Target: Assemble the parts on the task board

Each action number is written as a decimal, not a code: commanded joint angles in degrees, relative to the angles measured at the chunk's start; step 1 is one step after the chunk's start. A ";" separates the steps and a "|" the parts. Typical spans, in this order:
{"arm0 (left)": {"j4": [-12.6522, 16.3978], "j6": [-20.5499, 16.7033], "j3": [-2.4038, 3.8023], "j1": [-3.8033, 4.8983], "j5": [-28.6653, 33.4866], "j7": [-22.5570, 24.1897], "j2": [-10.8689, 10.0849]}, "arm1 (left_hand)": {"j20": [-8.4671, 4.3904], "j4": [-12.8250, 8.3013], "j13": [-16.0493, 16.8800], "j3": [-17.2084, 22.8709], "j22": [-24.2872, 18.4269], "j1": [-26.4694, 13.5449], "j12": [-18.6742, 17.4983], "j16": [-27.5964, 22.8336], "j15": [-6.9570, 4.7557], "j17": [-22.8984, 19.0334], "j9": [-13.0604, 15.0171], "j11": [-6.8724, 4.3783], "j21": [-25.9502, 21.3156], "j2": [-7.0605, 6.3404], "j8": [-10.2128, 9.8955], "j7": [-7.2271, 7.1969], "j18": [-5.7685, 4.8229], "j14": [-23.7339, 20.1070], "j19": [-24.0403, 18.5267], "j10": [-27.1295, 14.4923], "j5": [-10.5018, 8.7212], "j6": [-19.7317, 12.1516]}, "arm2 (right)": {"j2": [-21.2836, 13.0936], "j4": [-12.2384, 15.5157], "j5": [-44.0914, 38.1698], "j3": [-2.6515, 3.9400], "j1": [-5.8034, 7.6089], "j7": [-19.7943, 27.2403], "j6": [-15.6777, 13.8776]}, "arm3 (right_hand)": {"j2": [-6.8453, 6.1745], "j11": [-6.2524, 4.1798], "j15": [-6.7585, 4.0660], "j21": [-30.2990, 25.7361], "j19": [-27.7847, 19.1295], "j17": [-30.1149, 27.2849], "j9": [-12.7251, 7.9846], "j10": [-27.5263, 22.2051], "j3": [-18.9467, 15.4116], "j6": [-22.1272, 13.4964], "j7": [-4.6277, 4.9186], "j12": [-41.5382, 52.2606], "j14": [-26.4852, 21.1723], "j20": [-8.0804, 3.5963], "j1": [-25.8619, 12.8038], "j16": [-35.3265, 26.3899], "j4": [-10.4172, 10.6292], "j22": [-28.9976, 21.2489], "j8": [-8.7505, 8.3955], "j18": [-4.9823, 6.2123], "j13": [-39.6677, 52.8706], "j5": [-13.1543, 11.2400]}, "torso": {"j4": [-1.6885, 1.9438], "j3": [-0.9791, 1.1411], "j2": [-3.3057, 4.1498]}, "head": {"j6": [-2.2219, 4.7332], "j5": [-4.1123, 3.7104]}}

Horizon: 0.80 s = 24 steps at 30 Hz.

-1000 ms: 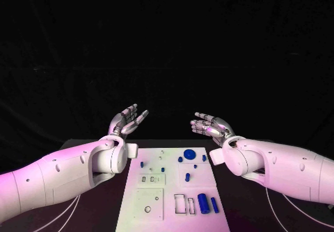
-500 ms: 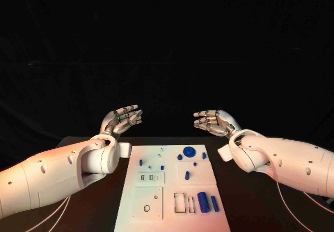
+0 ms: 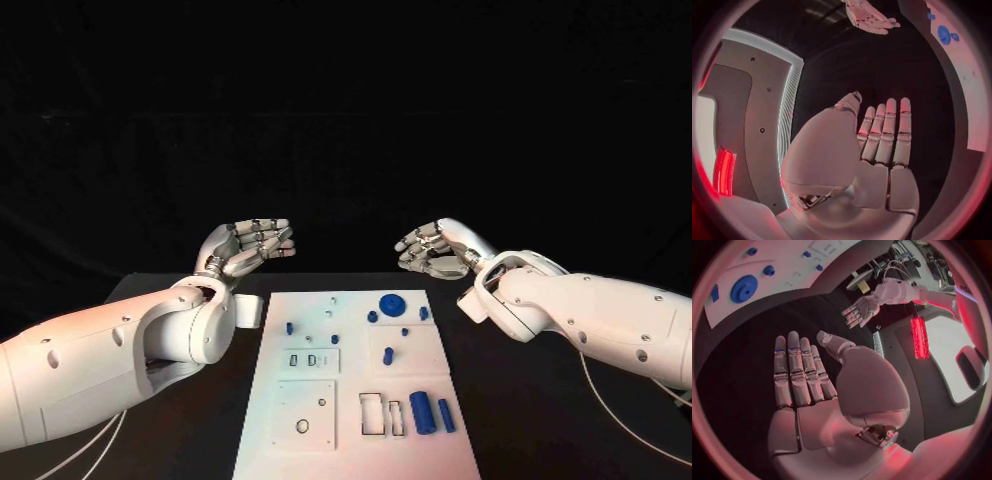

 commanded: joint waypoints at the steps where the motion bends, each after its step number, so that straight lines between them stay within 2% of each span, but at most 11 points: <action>1: 2.00 4.47 0.08 0.11 -2.38 -0.02 -0.91 | -0.43 -0.14 -0.07 0.44 0.36 0.35 -0.51 0.22 -0.05 0.43 0.06 -0.12 0.87 -0.46 0.13 0.16 0.80 0.44 0.93 0.38 -0.28 0.24 | -0.06 0.50 -17.45 0.06 0.18 -5.42 4.03 | -0.60 -0.66 -0.76 1.10 1.60 0.87 0.27 1.61 0.15 0.99 -0.45 0.26 2.01 -0.73 0.29 1.00 -0.08 0.50 0.49 0.78 0.14 0.29 | 0.27 -0.22 1.98 | 0.08 -0.50; 2: 2.64 4.85 0.10 0.13 -2.47 -0.06 -1.26 | -0.51 -0.17 -0.10 0.51 0.46 0.39 -0.64 0.23 -0.06 0.53 0.06 -0.12 1.07 -0.58 0.10 0.14 0.79 0.42 1.11 0.36 -0.30 0.17 | -0.07 0.60 -19.58 0.10 0.25 -5.99 4.34 | -0.92 -1.20 -1.75 3.00 3.97 2.21 0.51 2.94 -0.18 1.66 -0.98 -0.05 4.71 -1.87 0.44 2.40 -0.15 1.46 0.70 0.67 0.24 0.78 | 0.33 -0.29 2.37 | 0.09 -0.61; 5: 4.59 5.81 0.17 0.18 -2.68 -0.18 -2.26 | -0.69 -0.21 -0.14 0.68 0.68 0.44 -0.93 0.22 -0.08 0.75 0.08 -0.12 1.55 -0.75 0.08 0.11 0.76 0.35 1.48 0.35 -0.33 0.09 | 0.01 0.87 -26.27 0.19 0.41 -7.97 5.41 | -1.11 -1.97 -2.72 5.02 6.05 3.76 0.74 4.50 -0.79 2.22 -1.38 -0.14 7.64 -2.93 0.57 4.04 -0.16 2.57 0.83 0.72 0.51 1.08 | 0.48 -0.37 3.06 | 0.03 -0.71; 9: 7.09 6.45 0.29 0.20 -2.81 -0.32 -3.52 | -1.14 -0.24 -0.16 1.05 1.38 0.38 -1.46 0.42 -0.22 1.37 0.18 -0.16 2.95 -0.94 0.12 0.07 0.70 0.53 2.48 0.55 -0.36 0.02 | 0.40 1.46 -34.30 0.29 0.51 -11.17 6.31 | -1.67 -3.58 -4.81 9.86 10.83 7.62 1.43 7.67 -2.54 3.74 -2.71 0.20 14.38 -5.22 0.47 8.60 0.01 5.28 1.34 0.73 1.51 1.57 | 0.55 -0.27 4.53 | 0.47 -0.73; 10: 7.59 6.54 0.34 0.21 -2.82 -0.33 -3.73 | -1.19 -0.26 -0.16 1.09 1.48 0.40 -1.53 0.44 -0.24 1.44 0.19 -0.17 3.14 -0.97 0.12 0.07 0.70 0.53 2.59 0.57 -0.36 0.02 | 0.53 1.60 -35.84 0.31 0.52 -11.94 6.35 | -2.11 -4.30 -5.83 12.80 13.62 10.43 1.74 8.73 -3.30 3.94 -3.26 0.32 18.24 -6.46 0.22 12.42 0.21 6.97 1.26 0.65 2.24 2.36 | 0.60 -0.25 4.86 | 0.57 -0.78; 13: 8.55 6.72 0.45 0.21 -2.85 -0.34 -4.08 | -1.53 -0.43 -0.17 1.35 2.15 0.41 -1.96 0.59 -0.35 1.92 0.27 -0.19 4.41 -1.10 0.14 0.07 0.65 0.64 3.25 0.67 -0.38 -0.05 | 1.03 1.73 -39.08 0.37 0.54 -13.71 6.39 | -2.70 -4.33 -6.09 15.86 15.48 14.73 1.99 7.79 -3.45 3.16 -3.12 -0.80 20.45 -7.23 -0.56 17.77 0.96 8.97 0.46 0.48 2.95 2.48 | 0.73 -0.25 5.51 | 0.60 -0.87; 14: 8.74 6.77 0.47 0.21 -2.86 -0.34 -4.14 | -1.62 -0.47 -0.17 1.41 2.34 0.40 -2.06 0.65 -0.39 2.06 0.29 -0.20 4.76 -1.13 0.15 0.07 0.64 0.70 3.41 0.71 -0.39 -0.07 | 1.21 1.71 -39.91 0.39 0.55 -14.18 6.46 | -2.81 -4.42 -6.07 18.70 16.41 22.37 2.55 7.73 -2.69 3.06 -3.26 -1.44 20.40 -7.54 -0.66 26.30 1.62 11.05 0.07 0.41 4.04 2.49 | 0.80 -0.23 5.74 | 0.65 -0.93; 17: 9.05 6.92 0.52 0.21 -2.87 -0.32 -4.23 | -1.85 -0.61 -0.16 1.55 2.89 0.36 -2.31 0.83 -0.49 2.42 0.34 -0.24 5.78 -1.18 0.17 0.04 0.61 0.87 3.84 0.82 -0.41 -0.08 | 1.76 1.59 -41.76 0.41 0.53 -15.20 6.76 | -3.93 -3.58 -5.68 21.68 17.22 39.26 2.99 5.29 -2.48 2.33 -2.63 -3.14 21.60 -7.34 -1.54 42.02 2.41 13.53 -0.55 0.22 4.37 2.16 | 0.91 -0.22 6.16 | 0.69 -1.00; 19: 9.24 7.11 0.55 0.22 -2.87 -0.27 -4.31 | -2.03 -0.71 -0.16 1.63 3.33 0.32 -2.50 0.98 -0.58 2.69 0.39 -0.28 6.57 -1.22 0.19 -0.01 0.59 1.01 4.15 0.90 -0.42 -0.09 | 2.25 1.53 -43.30 0.42 0.45 -15.99 7.07 | -4.40 -3.09 -5.26 29.13 19.88 48.22 3.33 3.59 -2.06 1.83 -2.25 -3.57 22.04 -7.11 -1.78 50.41 2.90 22.44 -1.01 -0.93 4.46 2.15 | 0.99 -0.24 6.42 | 0.83 -1.06; 21: 9.30 7.38 0.58 0.22 -2.87 -0.18 -4.34 | -2.12 -0.76 -0.16 1.66 3.59 0.25 -2.61 1.03 -0.62 2.85 0.41 -0.30 7.02 -1.25 0.19 -0.03 0.56 1.03 4.24 0.94 -0.42 -0.13 | 2.74 1.43 -44.72 0.43 0.36 -16.77 7.54 | -4.96 -2.77 -4.87 35.96 22.06 54.46 3.80 1.45 -1.86 1.49 -1.95 -3.39 22.03 -6.73 -1.90 56.32 3.36 30.70 -1.40 -1.94 4.51 2.08 | 1.01 -0.27 6.79 | 0.90 -1.15; 24: 9.29 7.75 0.60 0.21 -2.87 -0.07 -4.32 | -2.19 -0.78 -0.17 1.63 3.90 0.07 -2.79 1.10 -0.64 3.05 0.43 -0.30 7.55 -1.40 0.17 -0.08 0.52 1.05 4.25 0.93 -0.43 -0.20 | 3.34 1.23 -46.53 0.43 0.24 -17.77 7.84 | -5.18 -2.56 -4.74 38.38 22.56 56.59 4.07 0.83 -1.78 1.26 -2.03 -3.43 21.83 -6.59 -1.79 58.28 3.51 33.66 -1.61 -2.21 4.65 2.02 | 1.13 -0.35 7.16 | 1.04 -1.31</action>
